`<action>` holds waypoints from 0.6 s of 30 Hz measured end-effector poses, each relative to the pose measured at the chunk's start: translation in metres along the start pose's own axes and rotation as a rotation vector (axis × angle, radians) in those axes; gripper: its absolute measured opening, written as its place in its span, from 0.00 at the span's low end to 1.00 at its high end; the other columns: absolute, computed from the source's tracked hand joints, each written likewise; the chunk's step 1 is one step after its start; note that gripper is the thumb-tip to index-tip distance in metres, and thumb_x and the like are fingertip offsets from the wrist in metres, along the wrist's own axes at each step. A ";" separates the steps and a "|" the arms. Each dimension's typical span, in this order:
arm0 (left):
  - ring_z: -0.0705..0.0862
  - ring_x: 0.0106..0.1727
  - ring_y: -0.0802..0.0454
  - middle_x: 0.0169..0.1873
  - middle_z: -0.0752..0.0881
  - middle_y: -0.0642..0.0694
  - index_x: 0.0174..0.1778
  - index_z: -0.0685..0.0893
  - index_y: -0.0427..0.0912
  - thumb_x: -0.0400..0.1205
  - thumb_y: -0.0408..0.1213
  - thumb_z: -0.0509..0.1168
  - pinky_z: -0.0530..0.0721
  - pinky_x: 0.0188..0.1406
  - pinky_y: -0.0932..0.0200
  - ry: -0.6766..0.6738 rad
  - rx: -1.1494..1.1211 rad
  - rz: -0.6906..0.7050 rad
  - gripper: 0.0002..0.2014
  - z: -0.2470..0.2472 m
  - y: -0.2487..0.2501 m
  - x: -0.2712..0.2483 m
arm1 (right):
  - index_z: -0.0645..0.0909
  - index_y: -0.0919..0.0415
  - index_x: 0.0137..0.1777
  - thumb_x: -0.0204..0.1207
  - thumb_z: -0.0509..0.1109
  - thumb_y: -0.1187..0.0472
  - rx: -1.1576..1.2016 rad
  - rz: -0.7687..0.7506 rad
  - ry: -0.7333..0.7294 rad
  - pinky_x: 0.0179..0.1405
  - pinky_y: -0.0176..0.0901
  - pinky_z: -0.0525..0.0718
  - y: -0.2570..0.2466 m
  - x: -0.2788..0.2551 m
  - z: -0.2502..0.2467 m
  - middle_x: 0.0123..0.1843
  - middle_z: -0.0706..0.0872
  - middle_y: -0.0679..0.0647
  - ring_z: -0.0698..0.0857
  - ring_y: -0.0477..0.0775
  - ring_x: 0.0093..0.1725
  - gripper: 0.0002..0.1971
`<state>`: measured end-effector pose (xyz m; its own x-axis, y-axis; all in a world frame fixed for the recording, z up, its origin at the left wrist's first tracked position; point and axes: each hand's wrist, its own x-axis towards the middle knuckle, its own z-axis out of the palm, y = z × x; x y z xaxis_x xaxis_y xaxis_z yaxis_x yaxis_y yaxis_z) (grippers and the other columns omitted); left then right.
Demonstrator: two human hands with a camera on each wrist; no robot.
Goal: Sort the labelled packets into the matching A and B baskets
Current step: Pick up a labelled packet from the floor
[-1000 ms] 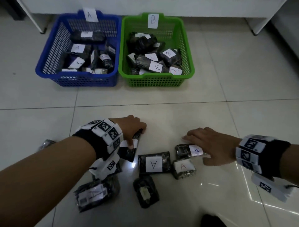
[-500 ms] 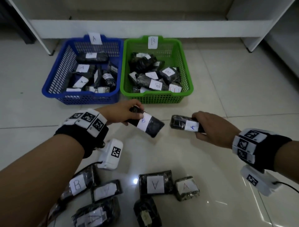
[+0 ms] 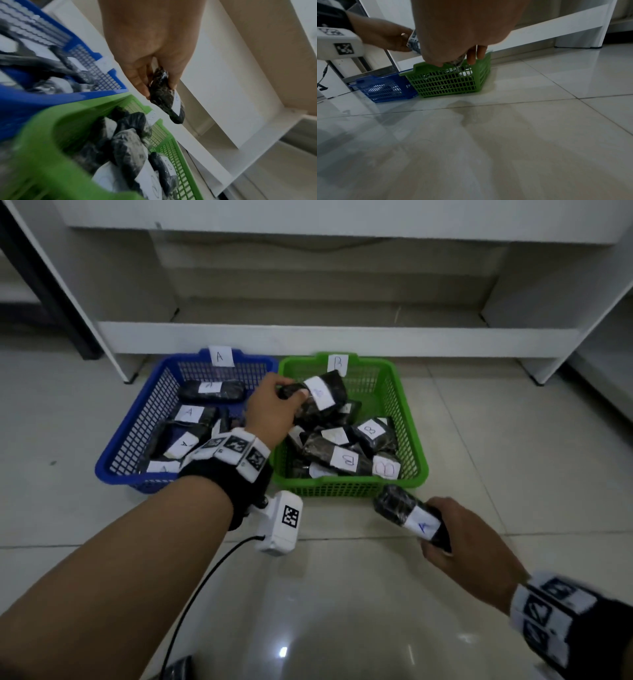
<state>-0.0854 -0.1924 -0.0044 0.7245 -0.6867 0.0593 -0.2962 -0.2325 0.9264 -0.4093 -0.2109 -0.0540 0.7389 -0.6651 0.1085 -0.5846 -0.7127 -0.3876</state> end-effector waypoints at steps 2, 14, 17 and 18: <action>0.84 0.51 0.45 0.51 0.85 0.43 0.55 0.78 0.42 0.77 0.41 0.69 0.85 0.52 0.49 -0.038 0.089 0.066 0.13 0.021 0.015 0.014 | 0.73 0.51 0.56 0.61 0.79 0.63 0.016 0.019 -0.009 0.33 0.40 0.78 0.007 -0.004 0.004 0.42 0.82 0.47 0.84 0.52 0.37 0.26; 0.65 0.74 0.36 0.74 0.68 0.39 0.73 0.72 0.48 0.84 0.38 0.55 0.67 0.71 0.40 -0.456 1.069 0.250 0.20 0.124 -0.008 0.037 | 0.68 0.46 0.58 0.67 0.76 0.62 0.121 0.294 0.111 0.33 0.26 0.71 0.045 -0.005 -0.010 0.41 0.76 0.37 0.78 0.42 0.37 0.25; 0.49 0.80 0.34 0.83 0.47 0.44 0.80 0.60 0.57 0.85 0.54 0.52 0.54 0.74 0.32 -0.552 1.214 0.234 0.26 0.127 -0.006 0.033 | 0.71 0.51 0.60 0.68 0.76 0.63 0.148 0.296 0.121 0.34 0.25 0.69 0.044 0.001 -0.010 0.43 0.78 0.40 0.77 0.41 0.37 0.23; 0.47 0.81 0.33 0.83 0.40 0.46 0.81 0.54 0.58 0.84 0.59 0.51 0.53 0.74 0.29 -0.592 1.205 0.208 0.29 0.127 -0.005 0.032 | 0.72 0.53 0.61 0.68 0.76 0.63 0.154 0.288 0.127 0.35 0.25 0.69 0.042 0.005 -0.009 0.44 0.78 0.41 0.77 0.41 0.38 0.23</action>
<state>-0.1402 -0.3005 -0.0542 0.3167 -0.9021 -0.2930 -0.9431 -0.3325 0.0044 -0.4335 -0.2464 -0.0615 0.4979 -0.8632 0.0840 -0.6983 -0.4564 -0.5515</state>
